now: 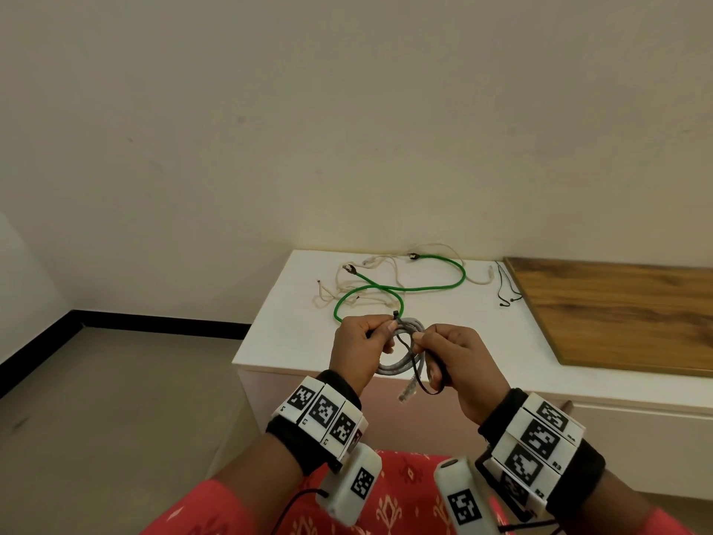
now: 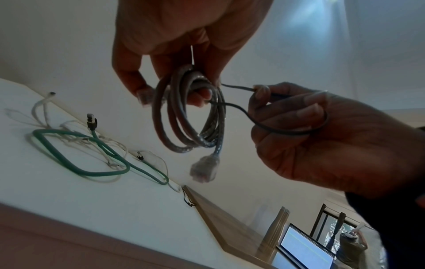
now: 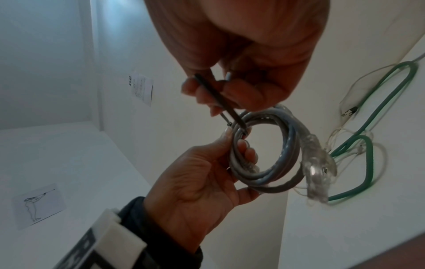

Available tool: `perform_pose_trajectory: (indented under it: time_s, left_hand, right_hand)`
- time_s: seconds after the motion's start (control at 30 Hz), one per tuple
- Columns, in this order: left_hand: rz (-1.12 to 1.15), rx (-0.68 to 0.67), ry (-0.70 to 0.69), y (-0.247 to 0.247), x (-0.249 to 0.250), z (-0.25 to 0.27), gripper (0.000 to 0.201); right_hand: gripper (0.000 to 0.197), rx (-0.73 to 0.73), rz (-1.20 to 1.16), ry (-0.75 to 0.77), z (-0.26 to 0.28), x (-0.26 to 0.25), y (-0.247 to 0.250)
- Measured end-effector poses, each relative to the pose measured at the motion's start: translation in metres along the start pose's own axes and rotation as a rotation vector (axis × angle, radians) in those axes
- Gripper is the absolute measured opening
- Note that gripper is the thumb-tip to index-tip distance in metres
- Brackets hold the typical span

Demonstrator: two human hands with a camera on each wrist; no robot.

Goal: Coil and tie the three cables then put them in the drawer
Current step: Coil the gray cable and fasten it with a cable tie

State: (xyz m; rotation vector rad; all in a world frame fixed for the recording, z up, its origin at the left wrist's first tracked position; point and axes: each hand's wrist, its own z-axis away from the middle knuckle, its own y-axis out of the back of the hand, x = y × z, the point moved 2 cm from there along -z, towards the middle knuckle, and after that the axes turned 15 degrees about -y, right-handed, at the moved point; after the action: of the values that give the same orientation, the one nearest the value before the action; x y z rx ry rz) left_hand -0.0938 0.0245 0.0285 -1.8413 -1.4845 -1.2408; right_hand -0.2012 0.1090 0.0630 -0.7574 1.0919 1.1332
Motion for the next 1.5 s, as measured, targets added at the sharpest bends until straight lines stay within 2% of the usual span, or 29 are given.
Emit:
perform_pose_trajectory:
  time_s: [0.47, 0.77, 0.93, 1.13, 1.23, 1.37, 1.5]
  left_hand:
    - [-0.006, 0.013, 0.025, 0.001, -0.001, 0.002, 0.021]
    - [-0.04, -0.025, -0.002, 0.002, 0.002, 0.005, 0.021]
    - [-0.19, -0.104, -0.124, 0.0, 0.008, 0.009, 0.018]
    - [-0.425, -0.186, -0.432, -0.006, 0.012, 0.015, 0.045]
    - [-0.588, -0.244, -0.577, -0.005, 0.014, 0.016, 0.031]
    - [-0.709, -0.301, -0.635, -0.006, 0.017, 0.019, 0.025]
    - [-0.754, -0.313, -0.626, -0.002, 0.017, 0.018, 0.025]
  right_hand:
    - [0.027, -0.002, -0.005, 0.005, 0.001, 0.001, -0.001]
    - [0.028, 0.008, -0.003, -0.002, -0.003, 0.004, 0.0]
    - [0.029, 0.013, -0.014, -0.015, -0.006, 0.006, 0.002]
    - [0.034, 0.005, -0.078, -0.046, -0.007, 0.005, 0.006]
    - [0.034, 0.005, -0.088, -0.04, -0.007, 0.004, 0.008]
    - [0.033, -0.001, -0.08, -0.049, -0.008, 0.006, 0.009]
    - [0.027, 0.007, 0.052, -0.058, -0.01, 0.003, 0.016]
